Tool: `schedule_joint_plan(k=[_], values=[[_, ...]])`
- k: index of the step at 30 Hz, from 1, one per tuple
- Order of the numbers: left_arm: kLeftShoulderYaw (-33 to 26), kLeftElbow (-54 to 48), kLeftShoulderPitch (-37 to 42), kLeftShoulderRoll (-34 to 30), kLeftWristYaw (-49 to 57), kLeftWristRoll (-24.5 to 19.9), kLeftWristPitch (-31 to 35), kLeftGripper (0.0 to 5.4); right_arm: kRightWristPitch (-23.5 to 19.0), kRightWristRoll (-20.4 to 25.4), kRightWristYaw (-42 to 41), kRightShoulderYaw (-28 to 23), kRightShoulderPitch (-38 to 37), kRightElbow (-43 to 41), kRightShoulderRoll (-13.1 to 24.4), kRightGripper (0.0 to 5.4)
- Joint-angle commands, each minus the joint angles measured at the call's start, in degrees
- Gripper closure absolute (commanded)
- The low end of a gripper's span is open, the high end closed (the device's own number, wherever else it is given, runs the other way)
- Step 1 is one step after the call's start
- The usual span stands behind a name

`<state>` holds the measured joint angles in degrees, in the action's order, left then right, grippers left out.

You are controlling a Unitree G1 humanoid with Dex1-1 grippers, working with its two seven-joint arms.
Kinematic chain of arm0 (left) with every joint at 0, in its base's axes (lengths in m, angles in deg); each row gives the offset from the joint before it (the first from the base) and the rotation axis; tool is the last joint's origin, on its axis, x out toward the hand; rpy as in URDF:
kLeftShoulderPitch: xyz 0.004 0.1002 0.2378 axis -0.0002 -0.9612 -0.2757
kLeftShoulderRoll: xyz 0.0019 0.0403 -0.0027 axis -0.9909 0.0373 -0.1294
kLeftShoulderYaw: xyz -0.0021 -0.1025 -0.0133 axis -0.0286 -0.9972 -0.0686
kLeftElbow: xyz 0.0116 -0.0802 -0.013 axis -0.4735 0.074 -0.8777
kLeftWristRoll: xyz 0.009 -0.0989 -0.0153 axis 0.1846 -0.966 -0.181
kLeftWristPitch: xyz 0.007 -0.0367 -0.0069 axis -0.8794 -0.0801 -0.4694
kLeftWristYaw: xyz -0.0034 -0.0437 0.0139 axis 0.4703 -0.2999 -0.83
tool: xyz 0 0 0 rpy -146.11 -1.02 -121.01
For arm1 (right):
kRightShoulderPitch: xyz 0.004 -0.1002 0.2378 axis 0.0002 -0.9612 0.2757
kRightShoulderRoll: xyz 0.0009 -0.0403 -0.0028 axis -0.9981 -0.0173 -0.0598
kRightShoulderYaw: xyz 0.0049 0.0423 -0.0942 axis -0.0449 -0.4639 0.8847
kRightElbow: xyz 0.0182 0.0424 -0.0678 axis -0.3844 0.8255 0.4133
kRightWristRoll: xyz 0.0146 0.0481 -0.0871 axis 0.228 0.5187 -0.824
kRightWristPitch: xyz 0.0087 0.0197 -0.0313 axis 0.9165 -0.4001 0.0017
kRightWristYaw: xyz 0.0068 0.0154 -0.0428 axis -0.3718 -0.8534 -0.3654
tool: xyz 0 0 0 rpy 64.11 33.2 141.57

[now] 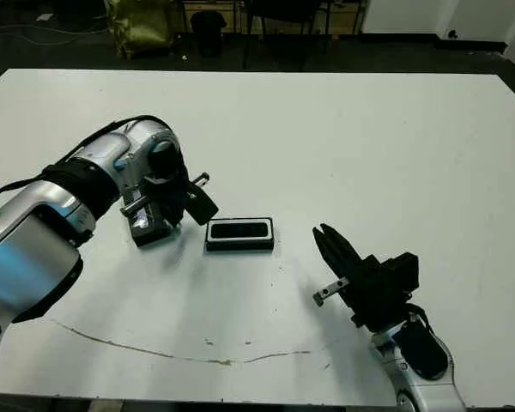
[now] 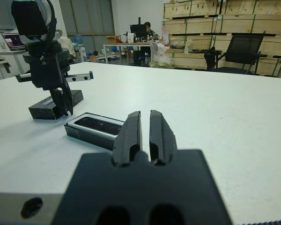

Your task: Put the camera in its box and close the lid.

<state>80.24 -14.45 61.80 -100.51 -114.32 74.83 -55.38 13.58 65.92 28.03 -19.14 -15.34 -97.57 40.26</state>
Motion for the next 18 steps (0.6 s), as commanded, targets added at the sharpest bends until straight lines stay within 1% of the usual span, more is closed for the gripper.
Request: schedule_joint_plan(k=[1,2,4,5,6,7,9,11,13,16,18], values=[[0.59,-1.34,-3.77,-1.76,-1.43,-0.71,-2.75,5.40,-0.44,0.32,-0.49,-0.40,-0.28,0.98,0.42,5.38],[1.04,-3.25,-4.28,-2.55,-0.96,-0.35,-3.67,5.40,-0.83,0.40,-0.45,-0.43,-0.36,0.69,0.52,5.38],[1.96,-6.07,-4.93,-3.51,-1.34,0.32,-3.96,5.19,-1.31,0.35,-0.23,-0.43,-0.50,0.20,0.68,5.40],[2.51,-7.93,-5.43,-4.16,-1.12,0.86,-4.16,5.05,-1.38,0.17,-0.02,-0.40,-0.56,0.03,0.69,5.40],[3.09,-9.57,-5.85,-4.59,-1.54,1.32,-3.81,4.80,-1.49,0.21,0.02,-0.39,-0.57,-0.06,0.70,5.40],[3.50,-11.27,-6.37,-5.12,-1.68,1.61,-3.62,4.68,-1.32,0.16,-0.11,-0.41,-0.49,0.10,0.77,5.40],[3.32,-13.53,-7.59,-6.19,-3.06,0.37,-3.55,4.28,-1.50,0.57,-0.59,-0.54,-0.39,0.35,1.01,5.40],[2.48,-14.76,-8.49,-6.72,-5.67,-1.66,-2.21,4.24,-0.89,0.70,-1.05,-0.63,-0.27,0.87,0.99,5.40],[2.10,-16.50,-9.18,-7.48,-7.72,-2.83,-0.90,4.54,-0.99,0.57,-1.01,-0.62,-0.32,0.66,0.94,5.40],[2.60,-20.79,-10.12,-8.94,-8.72,-2.21,1.09,5.30,-2.42,0.12,-0.10,-0.44,-0.81,-0.99,1.05,5.40],[2.21,-23.25,-10.72,-9.55,-8.38,-2.27,2.38,5.31,-2.37,-0.02,-0.14,-0.37,-0.78,-0.93,1.06,5.40]])
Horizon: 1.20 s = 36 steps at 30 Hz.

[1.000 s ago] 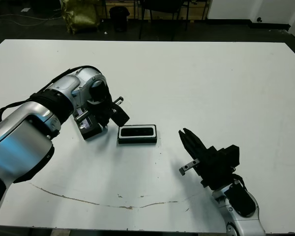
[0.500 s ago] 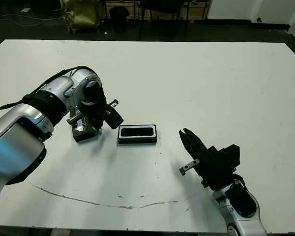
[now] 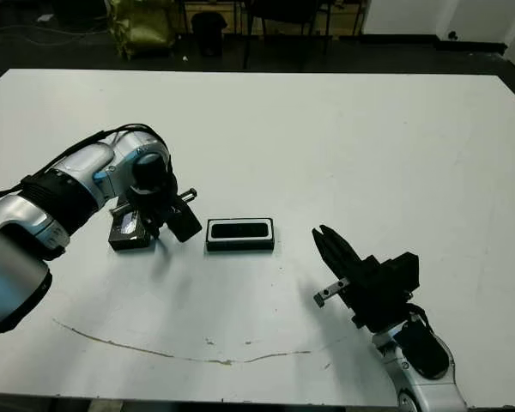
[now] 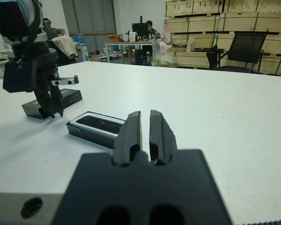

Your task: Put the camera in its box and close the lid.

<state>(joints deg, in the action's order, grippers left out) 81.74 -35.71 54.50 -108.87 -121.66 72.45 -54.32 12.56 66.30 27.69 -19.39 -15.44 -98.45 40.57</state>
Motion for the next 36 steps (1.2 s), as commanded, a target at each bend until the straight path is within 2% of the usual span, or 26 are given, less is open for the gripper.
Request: schedule_joint_plan(k=[1,3,5,8,10,12,17,19,21,25,29,32,36], values=[[0.38,-3.00,-3.65,-1.44,-0.58,-0.27,1.23,5.17,-1.37,-0.33,0.16,-0.09,-0.60,0.06,0.73,5.40],[-0.90,-3.86,-3.73,-0.89,-0.92,-1.80,3.46,4.72,-1.59,-0.31,0.16,-0.01,-0.51,0.12,0.77,5.40],[-3.29,-3.00,-3.30,0.52,-0.83,-4.95,5.97,4.69,-2.48,0.13,0.24,0.04,-0.49,-0.18,0.77,5.40],[-6.44,-0.42,-1.63,2.92,0.58,-8.67,9.39,5.29,-3.26,0.80,0.03,0.06,-0.57,-0.52,0.51,5.40],[-9.06,0.03,-0.88,3.80,3.71,-10.68,10.63,5.38,-2.49,0.36,-0.26,0.14,-0.50,-0.06,0.43,5.40],[-11.69,-0.36,-0.36,4.35,6.61,-12.91,10.93,5.38,-3.43,0.16,0.04,0.18,-0.55,-0.32,0.69,5.40],[-18.21,-8.37,0.19,4.20,9.18,-18.97,16.28,5.38,-3.46,0.05,0.24,0.35,-0.85,-0.26,0.37,5.40],[-21.93,-12.24,-0.45,3.61,10.45,-22.90,19.05,5.38,-2.78,0.54,-0.36,0.30,-0.66,0.57,0.13,5.40],[-26.84,-17.79,-2.05,2.88,12.43,-27.77,25.00,5.38,-1.99,0.87,-1.00,0.21,-0.53,1.41,-0.06,5.40],[-36.14,-31.43,-9.35,2.16,20.70,-36.00,36.10,5.38,-1.06,1.08,-1.71,0.11,-0.41,2.65,-0.40,5.40],[-43.81,-49.81,-20.84,2.89,34.85,-39.09,48.50,5.38,0.53,-1.49,-0.89,0.79,-0.51,3.03,-0.37,5.40],[-50.07,-62.19,-33.58,9.32,49.95,-39.91,51.42,5.38,-0.06,-1.49,-0.19,1.51,-0.98,2.29,-1.06,5.40],[-54.00,-69.81,-47.44,16.54,62.60,-42.20,50.29,5.38,-2.15,-2.21,1.35,2.74,-1.76,0.24,-1.17,5.40]])
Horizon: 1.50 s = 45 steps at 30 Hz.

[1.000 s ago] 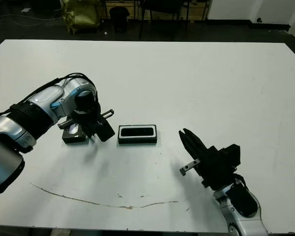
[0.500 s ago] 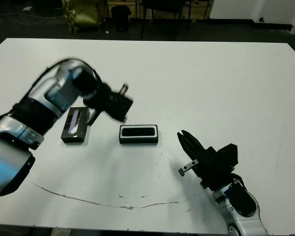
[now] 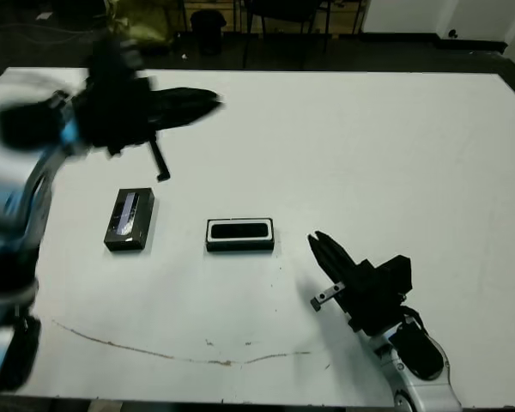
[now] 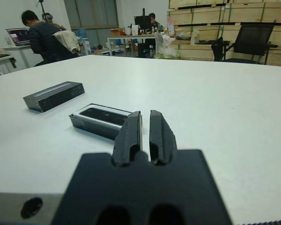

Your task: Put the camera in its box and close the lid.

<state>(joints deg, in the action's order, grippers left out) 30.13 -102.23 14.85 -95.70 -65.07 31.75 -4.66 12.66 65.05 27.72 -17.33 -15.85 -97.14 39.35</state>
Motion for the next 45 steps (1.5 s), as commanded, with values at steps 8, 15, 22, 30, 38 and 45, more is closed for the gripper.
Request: schedule_joint_plan(k=[8,15,22,30,38,45], values=[[-6.90,-8.76,-25.30,15.78,21.84,-12.45,4.81,5.38,-1.64,-1.41,2.85,2.40,-2.30,-1.06,-1.73,5.40],[-1.47,-3.23,-33.09,19.56,27.86,-8.80,-9.92,5.18,-0.66,-0.48,2.18,2.49,-2.38,0.56,-2.42,5.40],[5.14,0.57,-34.49,16.64,31.78,0.92,-18.85,3.54,-1.24,-0.55,1.73,2.95,-2.08,1.26,-2.49,5.40],[7.75,1.65,-32.83,14.19,34.17,6.51,-14.84,1.61,-0.89,-0.73,1.42,2.96,-2.18,2.11,-2.50,5.40],[7.22,5.06,-29.77,12.47,35.88,8.81,-13.64,0.01,-0.75,-0.51,0.96,2.87,-2.34,2.43,-2.48,5.40],[4.59,7.15,-25.55,11.77,37.16,8.09,-11.07,0.01,-1.64,0.10,0.88,3.03,-2.41,1.88,-2.57,5.40]])
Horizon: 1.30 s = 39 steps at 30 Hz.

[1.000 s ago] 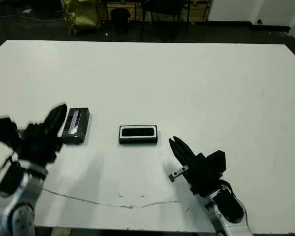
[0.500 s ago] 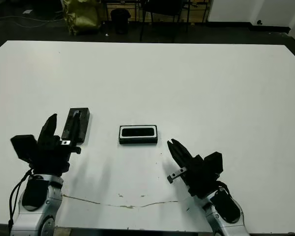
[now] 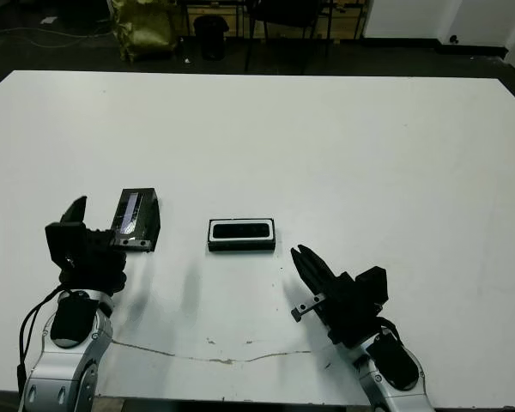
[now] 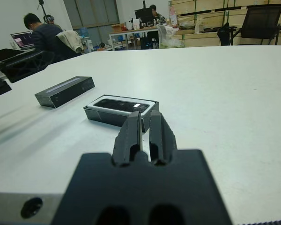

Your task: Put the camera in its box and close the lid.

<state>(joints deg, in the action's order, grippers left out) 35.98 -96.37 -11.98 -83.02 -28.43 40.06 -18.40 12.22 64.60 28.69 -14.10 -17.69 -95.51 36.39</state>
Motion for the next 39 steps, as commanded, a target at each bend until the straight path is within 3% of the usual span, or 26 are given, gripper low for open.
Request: schedule_joint_plan(k=[1,5,12,15,25,28,35,39], values=[[-1.65,1.18,2.03,-1.17,0.43,-0.27,3.93,0.01,-1.39,0.31,0.00,-0.09,-0.60,0.08,0.56,5.40],[-2.82,-0.96,5.24,-2.75,-0.38,-0.47,12.80,0.01,-0.86,0.17,-0.24,0.35,-0.51,0.19,0.40,5.40],[-8.55,-1.19,9.71,-1.78,-3.70,-11.68,22.38,0.01,-3.16,0.27,0.58,0.53,-0.50,-1.25,0.77,5.40],[-9.52,-0.85,10.48,-2.16,-4.26,-14.62,24.35,0.01,-2.54,1.12,-0.43,0.11,-0.35,-0.42,0.80,5.40],[-8.20,-0.96,10.17,-4.54,-7.16,-18.18,26.25,0.01,-1.65,0.32,-0.88,0.13,0.26,0.32,1.23,5.40],[-7.83,-0.99,10.05,-4.52,-7.12,-18.61,26.62,0.01,-2.25,0.68,-0.86,0.01,0.17,-0.14,1.16,5.40],[-1.12,-0.92,10.40,-8.28,-2.74,-8.97,28.05,0.01,-3.05,0.62,-0.56,0.05,-0.07,-1.06,1.20,5.40],[-1.17,-0.42,11.64,-7.39,-1.51,-8.42,31.54,0.01,-4.46,-0.05,0.78,0.24,-0.40,-1.90,1.22,5.40]])
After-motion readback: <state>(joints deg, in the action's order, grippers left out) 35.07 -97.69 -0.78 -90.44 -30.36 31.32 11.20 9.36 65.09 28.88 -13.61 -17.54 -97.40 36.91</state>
